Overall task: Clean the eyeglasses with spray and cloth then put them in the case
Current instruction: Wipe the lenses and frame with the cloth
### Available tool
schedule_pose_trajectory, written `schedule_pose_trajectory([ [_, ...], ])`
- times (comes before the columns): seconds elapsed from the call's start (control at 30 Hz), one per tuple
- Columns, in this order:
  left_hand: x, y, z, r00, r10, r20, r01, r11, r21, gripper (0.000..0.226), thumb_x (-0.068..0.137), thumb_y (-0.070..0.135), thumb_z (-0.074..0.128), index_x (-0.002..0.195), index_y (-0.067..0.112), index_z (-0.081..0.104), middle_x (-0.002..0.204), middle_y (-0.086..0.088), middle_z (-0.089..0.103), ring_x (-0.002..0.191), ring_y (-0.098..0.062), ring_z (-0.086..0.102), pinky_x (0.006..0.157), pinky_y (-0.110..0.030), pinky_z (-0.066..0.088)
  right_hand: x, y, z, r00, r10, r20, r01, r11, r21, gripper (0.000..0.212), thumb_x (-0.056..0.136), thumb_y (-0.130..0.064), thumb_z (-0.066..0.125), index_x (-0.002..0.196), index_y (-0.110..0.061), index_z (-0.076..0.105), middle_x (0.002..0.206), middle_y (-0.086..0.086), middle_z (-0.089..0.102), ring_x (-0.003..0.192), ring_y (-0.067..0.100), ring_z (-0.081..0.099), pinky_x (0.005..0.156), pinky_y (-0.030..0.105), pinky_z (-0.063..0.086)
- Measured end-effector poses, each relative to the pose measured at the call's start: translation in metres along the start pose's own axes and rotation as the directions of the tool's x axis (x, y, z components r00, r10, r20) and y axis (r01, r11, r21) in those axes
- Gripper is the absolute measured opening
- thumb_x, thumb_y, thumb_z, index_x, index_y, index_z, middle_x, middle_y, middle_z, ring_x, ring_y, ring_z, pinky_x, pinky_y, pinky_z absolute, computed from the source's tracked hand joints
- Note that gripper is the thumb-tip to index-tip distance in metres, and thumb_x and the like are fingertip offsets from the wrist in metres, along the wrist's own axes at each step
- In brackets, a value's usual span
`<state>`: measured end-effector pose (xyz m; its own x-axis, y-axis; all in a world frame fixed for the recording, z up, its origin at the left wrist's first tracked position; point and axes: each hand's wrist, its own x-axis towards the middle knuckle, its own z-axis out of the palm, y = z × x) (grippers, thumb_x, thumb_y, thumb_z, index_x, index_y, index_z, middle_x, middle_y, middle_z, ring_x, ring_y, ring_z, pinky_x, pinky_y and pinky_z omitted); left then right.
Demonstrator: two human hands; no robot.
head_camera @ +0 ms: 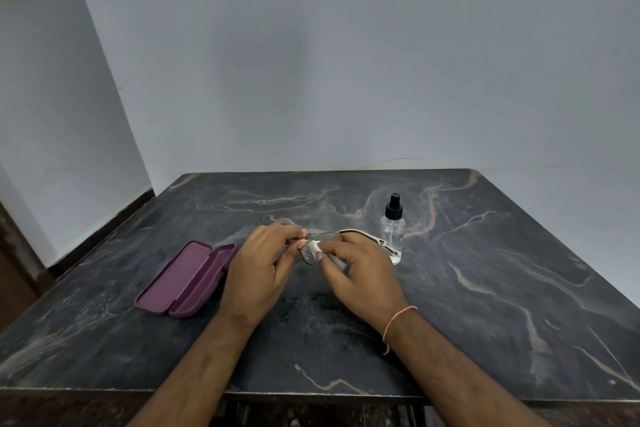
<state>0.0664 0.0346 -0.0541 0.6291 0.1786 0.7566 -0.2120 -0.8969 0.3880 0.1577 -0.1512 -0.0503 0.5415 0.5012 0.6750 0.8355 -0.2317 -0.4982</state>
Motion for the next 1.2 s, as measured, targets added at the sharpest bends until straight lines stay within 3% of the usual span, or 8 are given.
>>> schedule_pose_trajectory([
  [0.13,0.000,-0.001,0.001,1.000,0.019,0.001,-0.019,1.000,0.001,0.016,0.109,0.034,0.064,0.118,0.025,0.072,0.109,0.017,0.072,0.103,0.002,0.062,0.087,-0.011,0.044,0.000,-0.002,0.001,1.000,-0.017,-0.006,0.018,0.995,0.103,0.019,0.101,-0.023,0.075,0.116,-0.029,0.085,0.088,-0.032,0.057,0.090,-0.003,0.061,0.078,0.014,0.045],
  [0.3,0.000,0.000,0.000,0.999,-0.035,-0.031,0.035,0.999,-0.027,0.018,0.109,0.037,0.059,0.120,0.028,0.070,0.113,0.019,0.071,0.105,-0.003,0.065,0.086,-0.017,0.050,-0.003,-0.002,0.001,0.999,-0.028,0.036,0.021,0.982,0.186,0.019,0.093,-0.016,0.079,0.106,-0.026,0.087,0.092,-0.022,0.066,0.088,0.006,0.066,0.072,0.017,0.048],
  [0.43,0.000,0.004,-0.002,0.997,-0.056,-0.054,0.052,0.997,-0.062,0.020,0.109,0.038,0.058,0.121,0.027,0.071,0.115,0.018,0.073,0.109,0.000,0.065,0.089,-0.015,0.051,-0.001,0.002,0.002,1.000,-0.013,-0.011,0.014,0.998,0.061,0.018,0.091,-0.018,0.076,0.104,-0.025,0.087,0.092,-0.029,0.062,0.090,0.008,0.067,0.076,0.035,0.057],
  [0.63,0.002,0.010,-0.001,1.000,0.003,-0.007,-0.004,0.999,-0.033,0.022,0.109,0.036,0.059,0.116,0.020,0.073,0.109,0.013,0.073,0.102,-0.005,0.065,0.086,-0.014,0.049,-0.001,0.000,0.005,0.999,-0.010,-0.051,0.010,1.000,-0.011,0.021,0.103,-0.036,0.067,0.112,-0.031,0.085,0.098,-0.016,0.072,0.095,0.009,0.069,0.081,0.039,0.059],
  [0.83,0.001,0.006,-0.001,1.000,-0.025,0.002,0.025,1.000,0.006,0.013,0.107,0.020,0.069,0.118,0.017,0.075,0.110,0.010,0.074,0.101,-0.009,0.066,0.083,-0.024,0.054,-0.003,-0.003,0.004,0.999,-0.016,-0.035,0.021,0.988,0.152,0.019,0.097,-0.024,0.074,0.110,-0.033,0.084,0.095,-0.023,0.068,0.093,0.006,0.068,0.078,0.024,0.054],
  [0.93,0.000,0.008,-0.002,1.000,-0.020,-0.012,0.020,1.000,-0.012,0.017,0.109,0.029,0.065,0.119,0.019,0.074,0.111,0.012,0.074,0.102,-0.006,0.065,0.085,-0.017,0.050,-0.003,-0.001,0.004,0.998,0.042,-0.039,-0.038,0.994,0.102,0.018,0.097,-0.031,0.071,0.107,-0.032,0.086,0.094,-0.026,0.067,0.095,0.008,0.068,0.080,0.028,0.056],
  [1.07,0.002,0.012,-0.002,1.000,0.008,-0.020,-0.008,1.000,-0.002,0.023,0.109,0.037,0.059,0.117,0.021,0.073,0.109,0.014,0.074,0.099,-0.003,0.063,0.086,-0.008,0.045,0.001,-0.005,0.003,0.996,0.059,-0.070,-0.057,0.998,0.030,0.017,0.103,-0.034,0.070,0.110,-0.032,0.085,0.095,-0.015,0.072,0.093,0.009,0.070,0.082,0.035,0.058],
  [1.2,0.002,0.012,0.000,1.000,0.016,-0.020,-0.016,1.000,0.010,0.023,0.109,0.036,0.059,0.116,0.020,0.074,0.107,0.013,0.073,0.097,-0.006,0.064,0.084,-0.012,0.047,0.002,-0.009,0.002,0.998,0.009,-0.061,0.001,0.986,0.168,0.018,0.102,-0.021,0.074,0.113,-0.030,0.086,0.098,-0.013,0.074,0.093,0.009,0.071,0.080,0.025,0.056],
])
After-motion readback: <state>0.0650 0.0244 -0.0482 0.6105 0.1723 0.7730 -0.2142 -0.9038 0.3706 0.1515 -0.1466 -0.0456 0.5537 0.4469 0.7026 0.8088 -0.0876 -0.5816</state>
